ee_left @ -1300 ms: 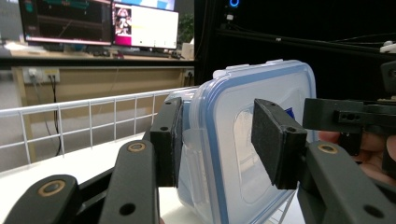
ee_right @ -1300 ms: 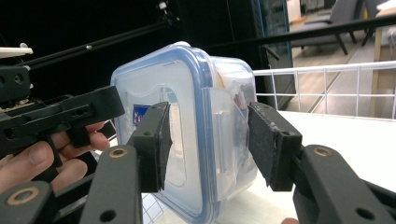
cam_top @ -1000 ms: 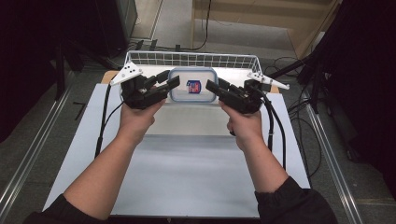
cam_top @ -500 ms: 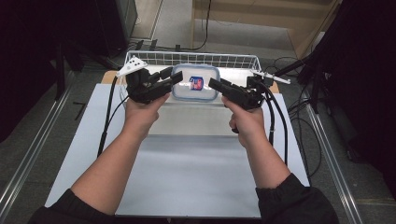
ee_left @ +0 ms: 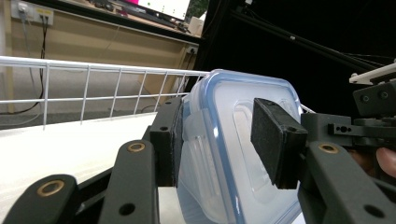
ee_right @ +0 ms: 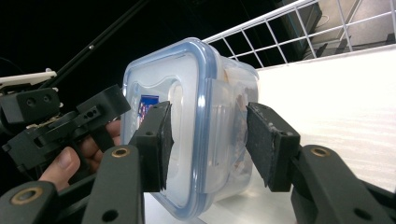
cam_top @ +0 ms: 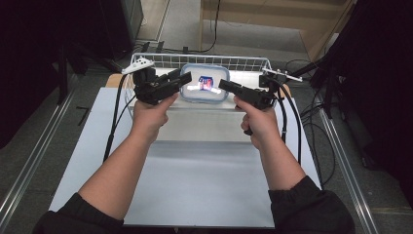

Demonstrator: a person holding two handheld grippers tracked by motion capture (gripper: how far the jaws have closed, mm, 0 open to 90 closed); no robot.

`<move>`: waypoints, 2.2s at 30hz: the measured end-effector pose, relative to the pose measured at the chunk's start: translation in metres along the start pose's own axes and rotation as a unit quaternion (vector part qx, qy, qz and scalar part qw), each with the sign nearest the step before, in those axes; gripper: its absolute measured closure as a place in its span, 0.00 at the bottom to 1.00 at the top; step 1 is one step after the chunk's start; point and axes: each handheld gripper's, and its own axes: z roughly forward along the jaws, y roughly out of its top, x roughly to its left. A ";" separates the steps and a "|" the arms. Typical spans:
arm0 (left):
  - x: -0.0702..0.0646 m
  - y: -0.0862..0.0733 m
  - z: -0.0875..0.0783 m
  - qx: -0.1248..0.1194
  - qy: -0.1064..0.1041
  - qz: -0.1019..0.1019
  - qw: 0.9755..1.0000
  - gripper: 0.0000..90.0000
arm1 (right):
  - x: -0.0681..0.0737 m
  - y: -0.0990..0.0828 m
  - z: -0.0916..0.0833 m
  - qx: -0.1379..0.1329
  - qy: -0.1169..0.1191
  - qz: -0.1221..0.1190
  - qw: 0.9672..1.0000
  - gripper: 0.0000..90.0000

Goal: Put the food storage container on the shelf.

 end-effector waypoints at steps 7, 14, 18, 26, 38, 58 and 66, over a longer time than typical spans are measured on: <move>0.003 -0.001 0.002 0.007 0.004 -0.003 1.000 0.55 | -0.002 0.003 0.003 0.003 -0.001 0.009 1.000 0.58; 0.006 -0.004 0.003 0.018 0.016 -0.001 1.000 0.53 | -0.006 0.005 0.003 0.006 -0.017 0.005 1.000 0.61; 0.006 -0.003 0.002 0.017 0.015 -0.001 1.000 0.54 | -0.005 0.005 0.004 0.006 -0.024 0.001 1.000 0.61; 0.003 -0.003 -0.002 0.011 0.021 0.010 1.000 0.55 | -0.002 0.005 0.000 0.007 -0.029 -0.013 0.999 0.64; 0.002 -0.007 -0.023 -0.009 0.037 0.023 0.999 0.73 | 0.007 0.005 -0.018 -0.010 -0.045 -0.044 0.998 0.75; 0.004 -0.007 -0.034 -0.006 0.047 0.031 0.998 0.72 | 0.012 -0.009 -0.005 0.009 -0.087 -0.084 0.993 1.00; -0.005 -0.016 -0.052 -0.006 0.060 0.052 0.997 0.64 | 0.016 -0.021 -0.020 0.006 -0.096 -0.105 0.990 0.84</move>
